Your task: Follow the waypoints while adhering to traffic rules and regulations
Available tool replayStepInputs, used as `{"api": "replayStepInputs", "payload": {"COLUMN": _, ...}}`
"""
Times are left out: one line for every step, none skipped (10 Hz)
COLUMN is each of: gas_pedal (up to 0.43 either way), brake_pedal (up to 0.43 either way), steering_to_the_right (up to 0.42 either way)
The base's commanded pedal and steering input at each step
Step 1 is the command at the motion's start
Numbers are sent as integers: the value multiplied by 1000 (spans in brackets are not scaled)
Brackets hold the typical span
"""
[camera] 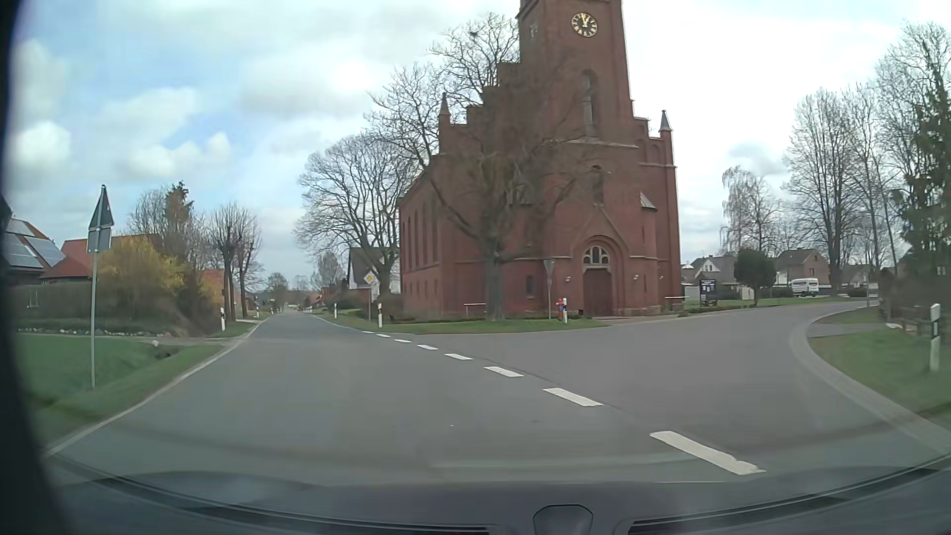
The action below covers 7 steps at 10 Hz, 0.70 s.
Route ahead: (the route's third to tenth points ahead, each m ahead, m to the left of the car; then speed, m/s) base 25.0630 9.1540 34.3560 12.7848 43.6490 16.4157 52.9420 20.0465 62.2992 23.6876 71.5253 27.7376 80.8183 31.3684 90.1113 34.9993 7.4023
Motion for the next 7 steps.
{"api": "replayStepInputs", "payload": {"gas_pedal": 370, "brake_pedal": 0, "steering_to_the_right": -173}}
{"api": "replayStepInputs", "payload": {"gas_pedal": 370, "brake_pedal": 0, "steering_to_the_right": -170}}
{"api": "replayStepInputs", "payload": {"gas_pedal": 370, "brake_pedal": 0, "steering_to_the_right": -167}}
{"api": "replayStepInputs", "payload": {"gas_pedal": 370, "brake_pedal": 0, "steering_to_the_right": -162}}
{"api": "replayStepInputs", "payload": {"gas_pedal": 370, "brake_pedal": 0, "steering_to_the_right": -157}}
{"api": "replayStepInputs", "payload": {"gas_pedal": 370, "brake_pedal": 0, "steering_to_the_right": -147}}
{"api": "replayStepInputs", "payload": {"gas_pedal": 370, "brake_pedal": 0, "steering_to_the_right": -136}}
